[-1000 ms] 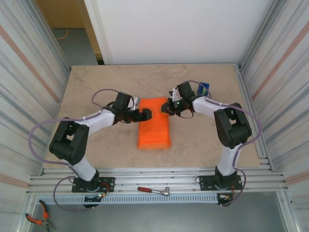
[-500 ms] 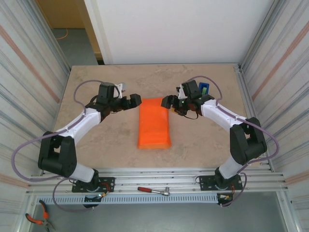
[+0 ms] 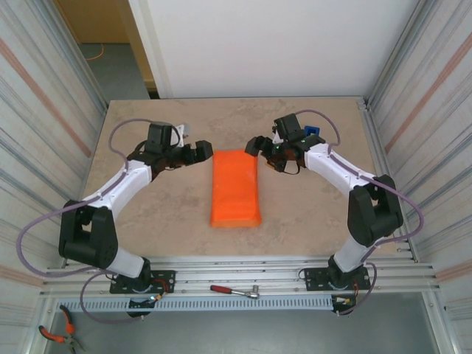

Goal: Wrap the gift box in paper
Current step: Wrap the gift box with the wrapping paper, then adjust the wrapping paper for the gift box.

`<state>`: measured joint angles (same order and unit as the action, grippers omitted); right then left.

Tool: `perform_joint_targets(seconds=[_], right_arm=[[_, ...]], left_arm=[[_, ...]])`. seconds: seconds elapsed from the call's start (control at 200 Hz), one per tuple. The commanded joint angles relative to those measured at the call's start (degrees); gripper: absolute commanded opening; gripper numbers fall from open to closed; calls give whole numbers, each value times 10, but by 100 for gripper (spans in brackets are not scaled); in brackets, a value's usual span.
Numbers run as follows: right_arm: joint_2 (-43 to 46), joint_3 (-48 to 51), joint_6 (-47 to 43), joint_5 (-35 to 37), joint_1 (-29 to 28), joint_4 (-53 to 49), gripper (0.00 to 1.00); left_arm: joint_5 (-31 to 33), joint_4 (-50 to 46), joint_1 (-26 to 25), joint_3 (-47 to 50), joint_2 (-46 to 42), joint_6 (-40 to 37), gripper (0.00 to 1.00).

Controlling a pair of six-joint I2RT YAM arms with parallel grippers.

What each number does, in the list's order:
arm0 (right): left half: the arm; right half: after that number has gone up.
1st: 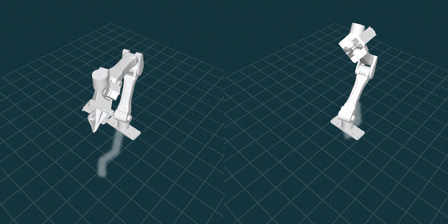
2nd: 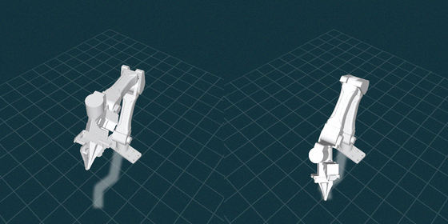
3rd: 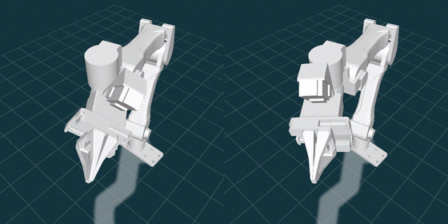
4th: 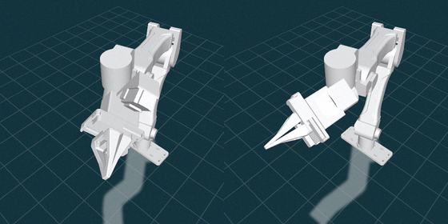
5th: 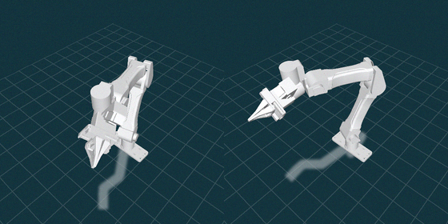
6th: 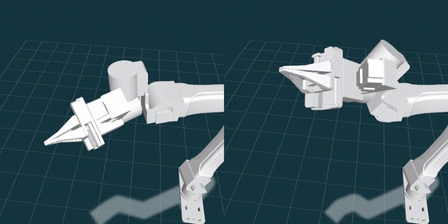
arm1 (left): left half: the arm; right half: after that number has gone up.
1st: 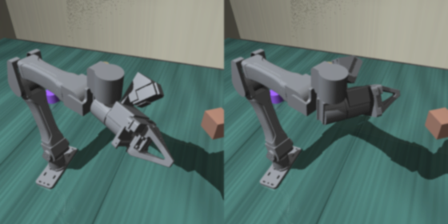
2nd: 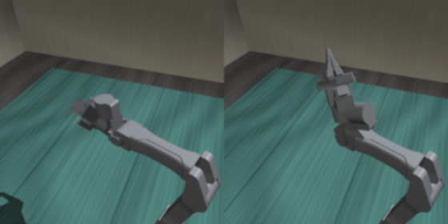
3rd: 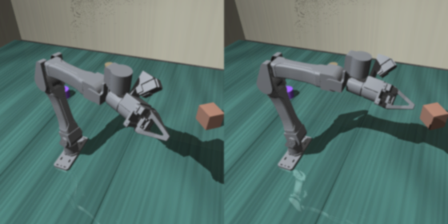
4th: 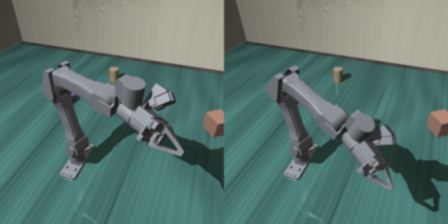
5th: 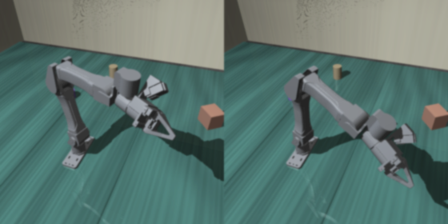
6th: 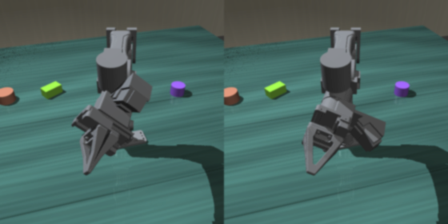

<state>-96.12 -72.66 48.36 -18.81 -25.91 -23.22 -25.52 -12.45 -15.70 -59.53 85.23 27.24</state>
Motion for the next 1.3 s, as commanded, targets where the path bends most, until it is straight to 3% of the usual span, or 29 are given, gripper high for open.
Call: perform_joint_targets(seconds=[0.0, 0.215, 0.491, 0.922, 1.293], right_arm=[[-34, -1, 27, 25, -2, -2, 89], [-100, -10, 49, -15, 5, 65, 89], [-151, -48, 52, -46, 7, 79, 87], [-234, -149, 70, -117, 15, 99, 70], [-161, -91, 41, -81, 55, 88, 86]], left_arm=[[-28, -4, 3, 18, 15, 13, 99], [-39, 90, -2, 59, 53, 58, 99], [-46, 142, -34, 26, 129, 86, 99], [-59, 154, -51, -87, 229, 101, 99], [-35, 131, -31, -120, 218, 79, 99]])
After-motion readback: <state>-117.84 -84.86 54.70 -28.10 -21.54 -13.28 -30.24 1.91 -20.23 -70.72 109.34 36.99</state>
